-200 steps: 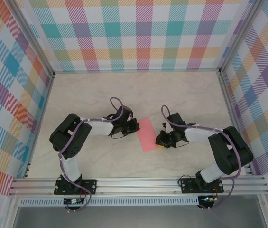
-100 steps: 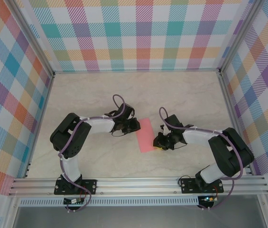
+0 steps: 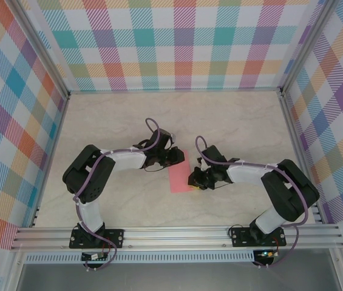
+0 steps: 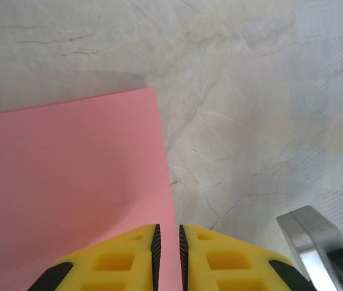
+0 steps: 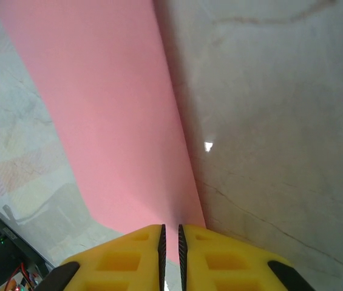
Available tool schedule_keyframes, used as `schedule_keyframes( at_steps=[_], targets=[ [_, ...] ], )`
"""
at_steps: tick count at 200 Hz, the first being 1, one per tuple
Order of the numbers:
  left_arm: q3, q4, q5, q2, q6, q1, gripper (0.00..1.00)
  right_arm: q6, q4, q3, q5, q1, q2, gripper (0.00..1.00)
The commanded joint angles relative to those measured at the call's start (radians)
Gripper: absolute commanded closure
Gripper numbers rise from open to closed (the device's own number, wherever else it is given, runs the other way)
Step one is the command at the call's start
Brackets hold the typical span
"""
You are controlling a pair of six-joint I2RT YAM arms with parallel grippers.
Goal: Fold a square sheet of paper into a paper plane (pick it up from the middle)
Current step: Fold the square sheet of paper in half at the center of the table.
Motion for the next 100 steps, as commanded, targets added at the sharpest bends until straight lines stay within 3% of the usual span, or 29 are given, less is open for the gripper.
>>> schedule_keyframes(
  at_steps=[1, 100],
  targets=[
    [0.034, 0.015, 0.041, 0.008, 0.008, -0.011, 0.83, -0.072, -0.006, 0.067, -0.002, -0.015, -0.002, 0.85],
    [0.131, -0.041, 0.053, 0.121, 0.024, -0.018, 0.89, -0.126, 0.018, 0.141, -0.021, -0.057, 0.155, 0.87]
  ],
)
